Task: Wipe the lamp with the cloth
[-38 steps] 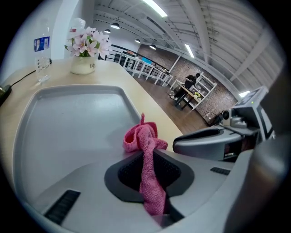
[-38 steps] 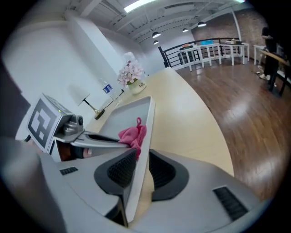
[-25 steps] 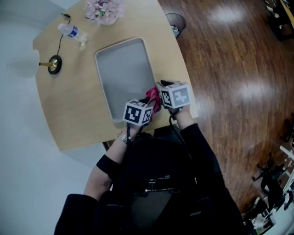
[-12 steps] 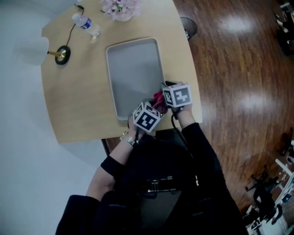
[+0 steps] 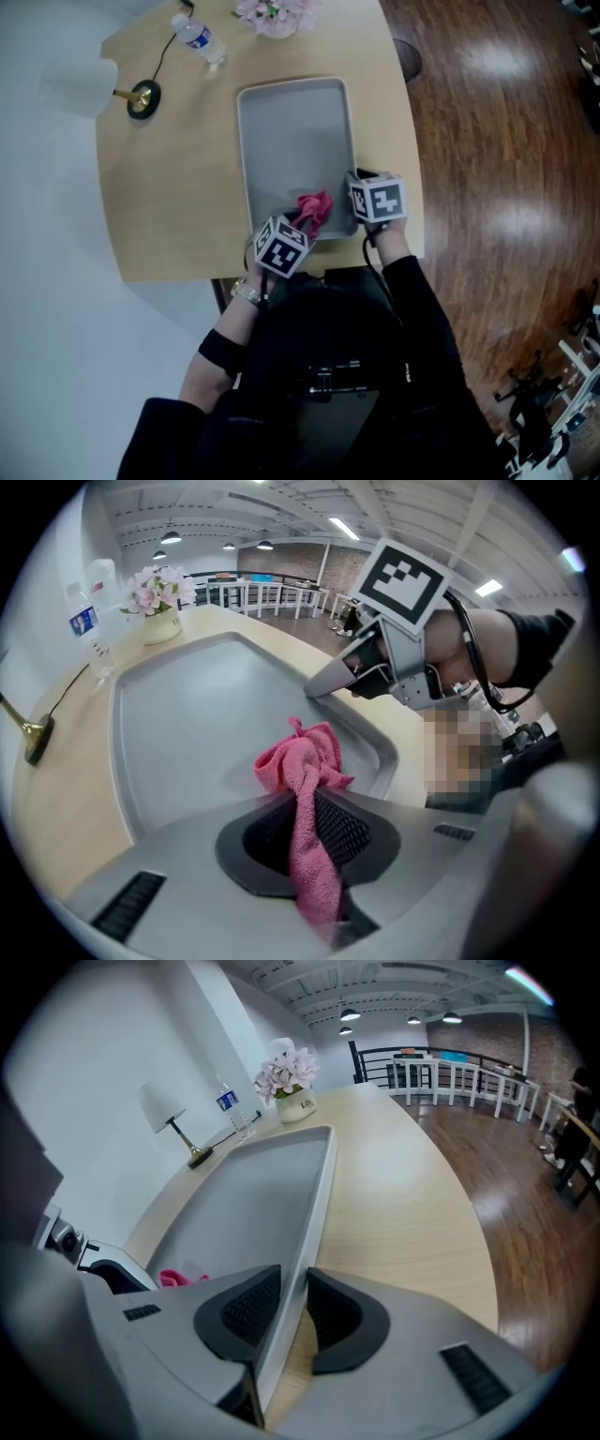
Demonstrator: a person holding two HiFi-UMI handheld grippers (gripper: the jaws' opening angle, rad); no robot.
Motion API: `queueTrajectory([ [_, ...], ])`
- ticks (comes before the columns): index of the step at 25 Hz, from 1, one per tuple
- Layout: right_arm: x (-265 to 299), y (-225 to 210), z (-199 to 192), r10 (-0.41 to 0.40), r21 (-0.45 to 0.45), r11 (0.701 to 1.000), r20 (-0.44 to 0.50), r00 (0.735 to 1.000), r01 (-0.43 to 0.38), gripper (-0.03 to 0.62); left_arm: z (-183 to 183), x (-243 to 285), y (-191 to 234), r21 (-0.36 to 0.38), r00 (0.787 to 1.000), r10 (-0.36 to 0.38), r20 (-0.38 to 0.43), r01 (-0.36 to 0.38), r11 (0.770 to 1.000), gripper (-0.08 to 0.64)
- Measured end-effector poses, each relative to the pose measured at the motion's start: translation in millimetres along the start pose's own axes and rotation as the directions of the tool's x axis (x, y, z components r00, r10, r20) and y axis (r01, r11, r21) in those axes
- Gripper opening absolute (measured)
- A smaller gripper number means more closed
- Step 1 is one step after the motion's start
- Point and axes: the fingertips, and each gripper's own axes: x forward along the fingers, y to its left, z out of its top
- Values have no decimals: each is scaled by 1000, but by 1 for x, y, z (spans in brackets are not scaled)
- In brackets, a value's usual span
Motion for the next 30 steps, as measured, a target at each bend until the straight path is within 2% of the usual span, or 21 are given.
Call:
queueTrajectory([
  [5,2,0,-1,-19,-23,1000,-8,1000,18,101,-18,-11,26,-40,999,44,-10,-45,998,60],
  [9,2,0,0,-21,-23,1000,-6,1000,21,101,-38,-26,55,-77,992,124,-34,-126,989,60],
  [14,3,0,0,-23,-32,999,-3,1000,23,101,-53,-41,98,-181,973,227,-35,-230,956,60],
  [16,2,0,0,-26,-37,999,-5,1000,26,101,-54,-44,103,-222,969,244,-29,-244,944,58],
  [19,2,0,-1,-28,-42,999,-12,1000,28,101,-54,-45,104,-245,957,288,-13,-282,928,58],
  [22,2,1,0,-24,-45,999,-14,1000,23,101,-49,-45,105,-266,952,305,6,-293,918,58],
  [30,2,3,-1,-22,-54,998,-21,1000,21,103,-18,-34,139,-274,949,316,25,-297,915,58],
])
